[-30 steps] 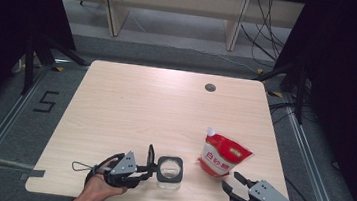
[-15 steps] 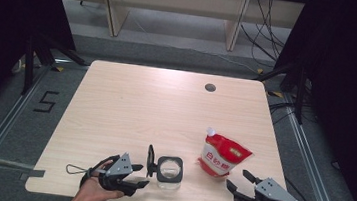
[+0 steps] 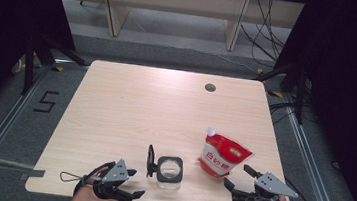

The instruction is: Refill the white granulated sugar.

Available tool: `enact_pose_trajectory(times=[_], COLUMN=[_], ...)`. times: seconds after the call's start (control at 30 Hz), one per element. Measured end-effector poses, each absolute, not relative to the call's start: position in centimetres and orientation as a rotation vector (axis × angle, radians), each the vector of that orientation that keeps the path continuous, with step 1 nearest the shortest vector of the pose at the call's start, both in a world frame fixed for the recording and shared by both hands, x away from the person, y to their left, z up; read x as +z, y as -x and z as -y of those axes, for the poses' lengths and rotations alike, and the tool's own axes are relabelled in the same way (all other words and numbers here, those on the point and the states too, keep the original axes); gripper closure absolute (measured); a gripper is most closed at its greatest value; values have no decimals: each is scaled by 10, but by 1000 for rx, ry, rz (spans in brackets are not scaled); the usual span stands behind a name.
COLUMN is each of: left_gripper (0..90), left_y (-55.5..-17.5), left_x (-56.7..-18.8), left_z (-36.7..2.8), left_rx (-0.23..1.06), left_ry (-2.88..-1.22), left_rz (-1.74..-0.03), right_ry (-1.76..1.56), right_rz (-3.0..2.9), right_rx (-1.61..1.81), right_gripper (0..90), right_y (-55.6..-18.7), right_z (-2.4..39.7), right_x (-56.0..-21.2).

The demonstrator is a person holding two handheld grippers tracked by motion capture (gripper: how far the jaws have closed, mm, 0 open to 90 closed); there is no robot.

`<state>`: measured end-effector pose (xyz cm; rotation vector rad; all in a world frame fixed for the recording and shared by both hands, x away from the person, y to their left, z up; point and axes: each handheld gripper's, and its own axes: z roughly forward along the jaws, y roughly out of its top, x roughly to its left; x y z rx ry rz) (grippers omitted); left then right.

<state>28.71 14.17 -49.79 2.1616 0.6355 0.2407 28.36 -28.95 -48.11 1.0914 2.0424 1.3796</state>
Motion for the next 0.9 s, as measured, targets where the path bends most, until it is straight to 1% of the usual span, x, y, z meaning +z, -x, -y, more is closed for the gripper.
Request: enact_pose_trajectory(times=[0.07,0.1,0.17,0.2,0.23,0.27,0.3,0.33,0.43,0.5,0.53,0.6,0.67,0.7,0.77,0.8,0.9], left_gripper=[243,231,231,231,227,222,222,222,222,223,223,227,228,228,229,229,230], left_y=[-285,-286,-285,-283,-284,-286,-286,-285,-286,-285,-286,-286,-287,-286,-286,-286,-286], left_x=[-498,-498,-498,-499,-499,-497,-497,-498,-497,-498,-498,-497,-497,-497,-497,-497,-497], left_z=[-141,-142,-142,-141,-141,-144,-144,-143,-144,-143,-143,-143,-143,-142,-142,-143,-142], left_rx=[234,247,253,237,243,280,280,261,263,262,278,285,285,263,260,285,297], left_ry=[-2149,-2162,-2160,-2142,-2148,-2185,-2185,-2151,-2148,-2117,-2130,-2125,-2128,-2121,-2122,-2119,-2112], left_rz=[-674,-647,-655,-692,-693,-652,-652,-699,-698,-721,-696,-699,-693,-721,-720,-699,-704], right_ry=[-1045,-1039,-1056,-1010,-1037,-1015,-1015,-1004,-976,-948,-948,-977,-919,-913,-924,-911,-947], right_rz=[-2033,-2039,-2052,-2044,-2049,-2050,-2050,-2049,-2036,-2051,-2051,-2067,-2072,-2072,-2102,-2113,-2122], right_rx=[1380,1399,1412,1410,1425,1421,1421,1443,1468,1492,1492,1526,1497,1499,1512,1515,1523], right_gripper=[157,157,157,157,157,157,157,157,157,158,158,158,158,158,158,161,160], right_y=[-289,-293,-295,-299,-301,-305,-305,-308,-310,-315,-315,-318,-322,-324,-327,-329,-329], right_z=[292,294,296,297,297,300,300,300,300,296,296,292,293,293,291,289,286], right_x=[-483,-484,-485,-486,-486,-487,-487,-488,-487,-489,-489,-493,-493,-494,-496,-497,-499])
